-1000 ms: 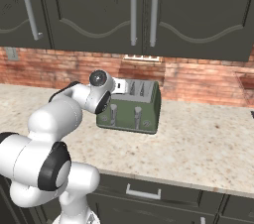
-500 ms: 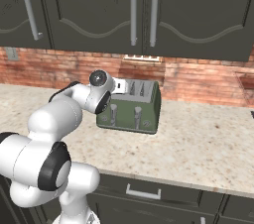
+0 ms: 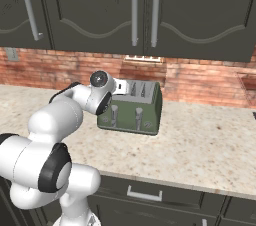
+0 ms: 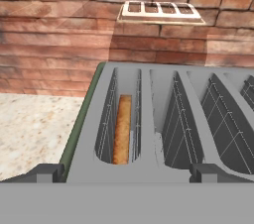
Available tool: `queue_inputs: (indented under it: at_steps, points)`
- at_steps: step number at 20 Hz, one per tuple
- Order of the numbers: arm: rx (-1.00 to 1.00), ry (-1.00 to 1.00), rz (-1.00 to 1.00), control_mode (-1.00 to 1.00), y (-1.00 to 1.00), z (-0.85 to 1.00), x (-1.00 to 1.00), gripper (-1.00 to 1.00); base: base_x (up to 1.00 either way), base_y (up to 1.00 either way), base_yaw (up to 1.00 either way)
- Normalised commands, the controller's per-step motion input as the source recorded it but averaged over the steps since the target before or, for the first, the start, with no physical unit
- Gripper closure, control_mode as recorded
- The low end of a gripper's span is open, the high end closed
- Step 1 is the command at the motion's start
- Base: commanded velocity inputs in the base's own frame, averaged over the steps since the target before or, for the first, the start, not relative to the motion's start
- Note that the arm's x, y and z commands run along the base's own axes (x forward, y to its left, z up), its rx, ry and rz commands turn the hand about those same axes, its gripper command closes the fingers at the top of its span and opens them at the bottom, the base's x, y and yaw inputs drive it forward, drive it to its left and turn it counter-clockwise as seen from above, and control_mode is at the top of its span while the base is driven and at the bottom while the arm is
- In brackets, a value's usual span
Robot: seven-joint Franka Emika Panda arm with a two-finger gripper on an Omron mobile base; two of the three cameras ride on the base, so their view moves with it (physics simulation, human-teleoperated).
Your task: Start the toaster. Once the lever pops up, take the bread to the plate on the dining counter.
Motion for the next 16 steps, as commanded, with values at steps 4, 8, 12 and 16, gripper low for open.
queue_inputs:
  at_steps: [4, 8, 12, 16]
  points:
    - [0.0, 0.0, 0.0, -1.0, 0.0, 0.0, 0.0, -1.0, 0.0, 0.0, 0.0]
    - [0.0, 0.0, 0.0, -1.0, 0.0, 0.0, 0.0, -1.0, 0.0, 0.0, 0.0]
    - [0.0, 0.0, 0.0, -1.0, 0.0, 0.0, 0.0, -1.0, 0.0, 0.0, 0.0]
    - [0.0, 0.0, 0.0, -1.0, 0.0, 0.0, 0.0, -1.0, 0.0, 0.0, 0.0]
